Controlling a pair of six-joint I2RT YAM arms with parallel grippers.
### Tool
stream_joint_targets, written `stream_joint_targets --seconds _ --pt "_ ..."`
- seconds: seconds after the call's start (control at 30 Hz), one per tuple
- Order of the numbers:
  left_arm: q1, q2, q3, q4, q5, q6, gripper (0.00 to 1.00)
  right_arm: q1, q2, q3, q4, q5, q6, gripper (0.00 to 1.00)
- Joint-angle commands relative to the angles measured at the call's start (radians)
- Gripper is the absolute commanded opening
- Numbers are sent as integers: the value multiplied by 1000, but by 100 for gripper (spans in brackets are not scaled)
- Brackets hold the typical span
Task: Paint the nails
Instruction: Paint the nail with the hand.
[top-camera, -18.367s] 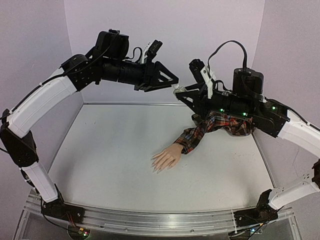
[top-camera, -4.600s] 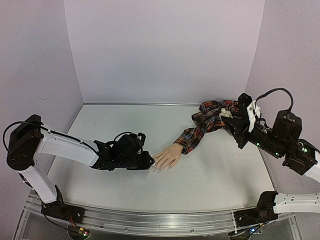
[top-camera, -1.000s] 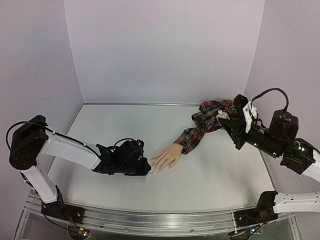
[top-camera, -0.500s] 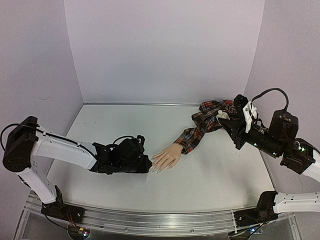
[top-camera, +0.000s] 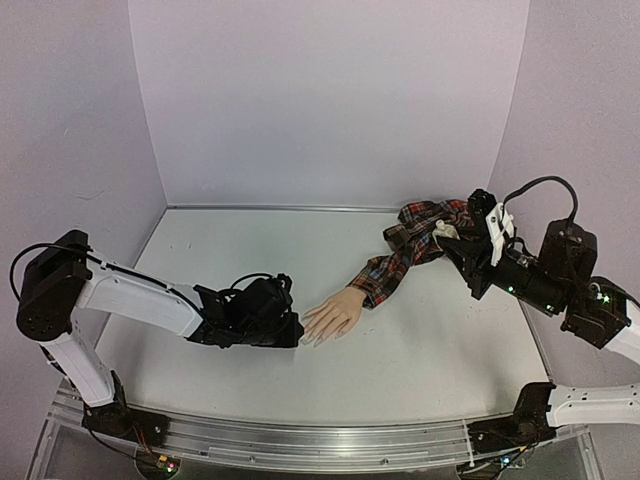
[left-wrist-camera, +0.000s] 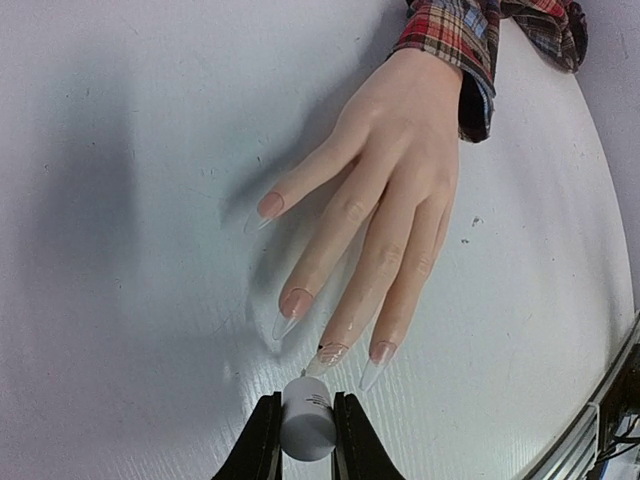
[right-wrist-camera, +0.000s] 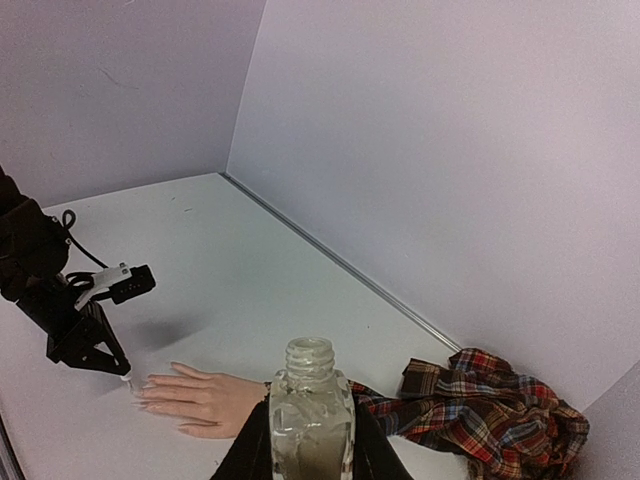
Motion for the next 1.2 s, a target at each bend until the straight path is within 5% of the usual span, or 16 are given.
stream_joint_targets --seconds 0.0,1.17 --pt "7 10 54 50 7 32 0 3 -10 22 17 -1 1 0" --pt "11 -5 1 22 27 -23 0 2 0 27 17 -13 0 0"
